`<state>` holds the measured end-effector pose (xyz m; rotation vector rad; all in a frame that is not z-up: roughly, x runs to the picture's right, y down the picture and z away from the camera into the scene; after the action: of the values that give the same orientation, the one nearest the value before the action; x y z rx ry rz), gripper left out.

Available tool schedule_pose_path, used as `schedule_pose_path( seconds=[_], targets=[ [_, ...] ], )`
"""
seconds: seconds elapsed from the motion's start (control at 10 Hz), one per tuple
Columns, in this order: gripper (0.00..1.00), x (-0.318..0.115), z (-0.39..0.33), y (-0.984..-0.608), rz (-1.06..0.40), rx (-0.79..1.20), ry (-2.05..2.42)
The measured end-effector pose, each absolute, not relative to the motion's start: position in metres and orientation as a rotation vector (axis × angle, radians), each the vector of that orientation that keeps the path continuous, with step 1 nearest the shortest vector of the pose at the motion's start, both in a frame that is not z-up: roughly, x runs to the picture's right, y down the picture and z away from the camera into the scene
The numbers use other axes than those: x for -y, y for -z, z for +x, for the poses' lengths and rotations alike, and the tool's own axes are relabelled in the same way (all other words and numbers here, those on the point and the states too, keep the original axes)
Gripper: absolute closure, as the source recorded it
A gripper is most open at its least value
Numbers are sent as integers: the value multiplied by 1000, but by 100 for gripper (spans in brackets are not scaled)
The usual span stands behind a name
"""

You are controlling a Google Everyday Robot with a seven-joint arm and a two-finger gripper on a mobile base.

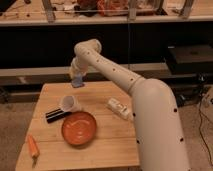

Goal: Place the white sponge in the ceramic cup

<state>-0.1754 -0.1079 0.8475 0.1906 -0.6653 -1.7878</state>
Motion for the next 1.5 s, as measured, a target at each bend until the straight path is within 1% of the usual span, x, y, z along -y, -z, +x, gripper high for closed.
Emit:
schedule_pose_path(
  seconds=[0.1,0.3,0.6,1.0,1.3,1.5],
  targets=[
    [100,115,-169,-846,197,661,1774],
    [100,117,-164,-841,215,674,1753],
    [100,97,-176,-820,220,701,1776],
    [100,64,-198,-785,249,667,1910],
    [100,46,-216,-779,285,669,2001],
    [100,38,-221,-775,376,704,2051]
  ],
)
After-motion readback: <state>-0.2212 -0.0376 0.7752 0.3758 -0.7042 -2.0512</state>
